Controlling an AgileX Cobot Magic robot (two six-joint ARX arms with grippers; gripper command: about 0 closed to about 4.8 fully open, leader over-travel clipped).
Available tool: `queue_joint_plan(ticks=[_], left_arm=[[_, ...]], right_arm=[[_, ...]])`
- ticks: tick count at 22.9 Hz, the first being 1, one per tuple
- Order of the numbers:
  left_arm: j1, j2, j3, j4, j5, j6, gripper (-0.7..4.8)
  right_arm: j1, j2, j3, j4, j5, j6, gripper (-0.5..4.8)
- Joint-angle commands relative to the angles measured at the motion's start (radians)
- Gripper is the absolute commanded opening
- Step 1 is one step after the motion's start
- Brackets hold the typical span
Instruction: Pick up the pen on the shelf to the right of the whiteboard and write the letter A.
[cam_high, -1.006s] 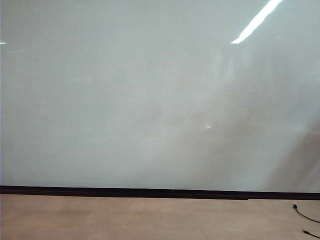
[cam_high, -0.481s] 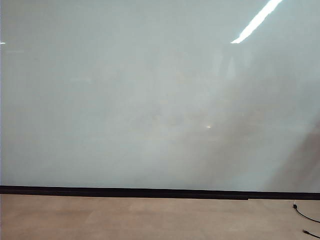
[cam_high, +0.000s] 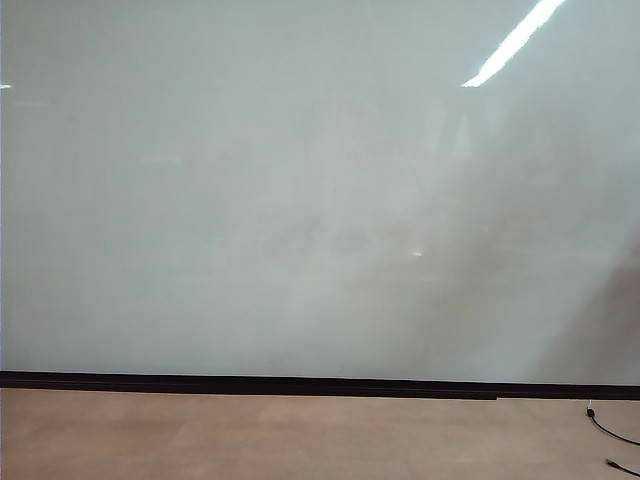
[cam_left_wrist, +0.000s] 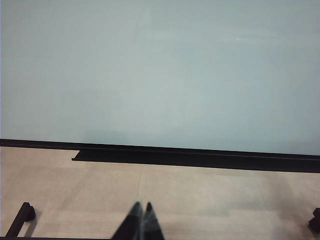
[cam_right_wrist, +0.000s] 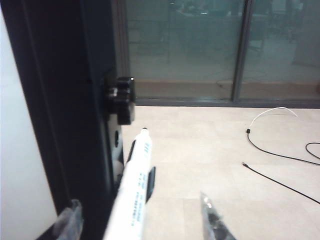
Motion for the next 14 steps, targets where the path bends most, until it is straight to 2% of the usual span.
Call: queue_joint_plan(ticks=[1,10,12,14], left_arm=[[0.000,0.000,0.002,0.008,0.000,0.004,-0.04],[0.000,0.000,0.002,0.008,0.000,0.004,-0.04],[0.000,0.000,0.002,0.008,0.000,0.004,-0.05],[0.000,0.000,0.002,0.008,0.000,0.004,-0.05]], right_arm=[[0.000,0.012,0.015,0.017,-0.050,-0.013,2.90],[0.000,0.024,0.031,0.017,-0.075,-0.017,2.90],[0.000,0.024,0.031,0.017,-0.077,-0.017,2.68],[-0.001,0.024,0.031,0.018,-0.074,-0.017,2.68]])
